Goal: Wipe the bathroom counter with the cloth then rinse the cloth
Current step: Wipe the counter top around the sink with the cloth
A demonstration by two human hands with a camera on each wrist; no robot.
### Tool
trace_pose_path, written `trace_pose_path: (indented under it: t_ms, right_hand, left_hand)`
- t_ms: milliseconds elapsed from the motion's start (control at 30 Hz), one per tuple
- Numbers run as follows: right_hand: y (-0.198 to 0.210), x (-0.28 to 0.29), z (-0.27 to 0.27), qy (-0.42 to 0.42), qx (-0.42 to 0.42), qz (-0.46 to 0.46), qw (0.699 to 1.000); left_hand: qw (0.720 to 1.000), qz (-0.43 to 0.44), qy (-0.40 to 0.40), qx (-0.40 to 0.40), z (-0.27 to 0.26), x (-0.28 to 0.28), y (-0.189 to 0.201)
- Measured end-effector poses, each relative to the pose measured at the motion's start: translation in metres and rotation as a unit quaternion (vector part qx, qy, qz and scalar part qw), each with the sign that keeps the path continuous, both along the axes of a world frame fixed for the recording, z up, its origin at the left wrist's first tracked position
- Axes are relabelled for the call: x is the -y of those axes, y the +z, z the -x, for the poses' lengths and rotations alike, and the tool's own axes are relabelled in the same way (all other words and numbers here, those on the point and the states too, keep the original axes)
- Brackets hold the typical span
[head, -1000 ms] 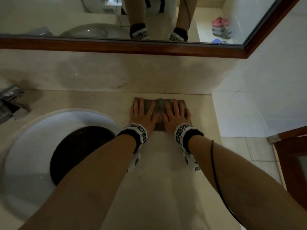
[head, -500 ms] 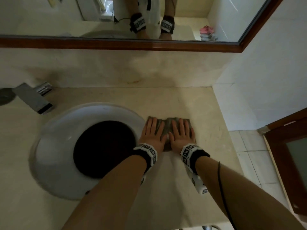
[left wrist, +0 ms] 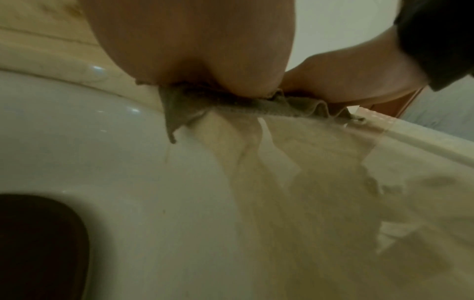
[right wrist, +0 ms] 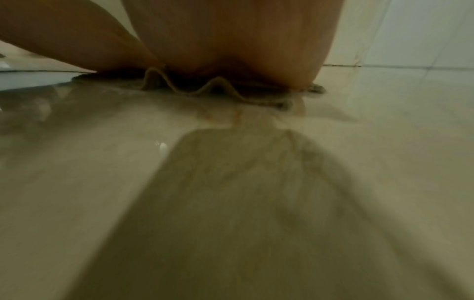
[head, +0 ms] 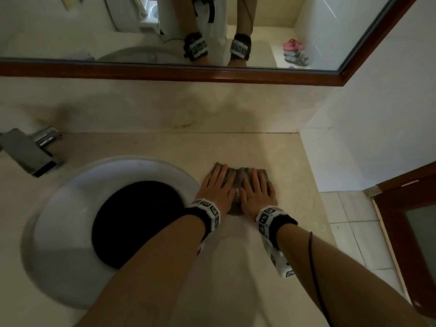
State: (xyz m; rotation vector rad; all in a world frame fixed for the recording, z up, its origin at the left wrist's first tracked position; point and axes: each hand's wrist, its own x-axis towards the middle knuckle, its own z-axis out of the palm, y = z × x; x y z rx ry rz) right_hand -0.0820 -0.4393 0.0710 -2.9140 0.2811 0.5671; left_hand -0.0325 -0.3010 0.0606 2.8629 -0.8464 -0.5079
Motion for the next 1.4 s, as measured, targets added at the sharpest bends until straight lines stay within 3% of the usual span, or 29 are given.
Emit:
trace_pose_path:
  t_ms: [200, 433, 833, 1133, 1400]
  right_hand:
    - [-0.006, 0.015, -0.053, 0.035, 0.055, 0.024, 0.998]
    - [-0.014, 0.005, -0.103, 0.037, 0.061, 0.005, 0.997]
    - [-0.008, -0.029, -0.135, 0.010, 0.033, -0.016, 0.999]
    - [-0.007, -0.093, -0.149, -0.004, 0.011, -0.016, 1.000]
    - [-0.007, -0.170, -0.164, 0.043, 0.001, -0.020, 0.999]
  left_hand:
    - [0.999, -0.020, 0.018, 0.025, -0.046, 0.013, -0.002]
    - [0.998, -0.013, 0.052, 0.018, -0.092, -0.004, -0.005]
    - [0.996, 0.013, 0.087, 0.029, -0.119, -0.045, -0.010]
    - [0.992, 0.022, 0.124, 0.032, -0.124, -0.110, -0.008]
    - [0.983, 0.012, 0.179, 0.028, -0.133, -0.190, -0.011]
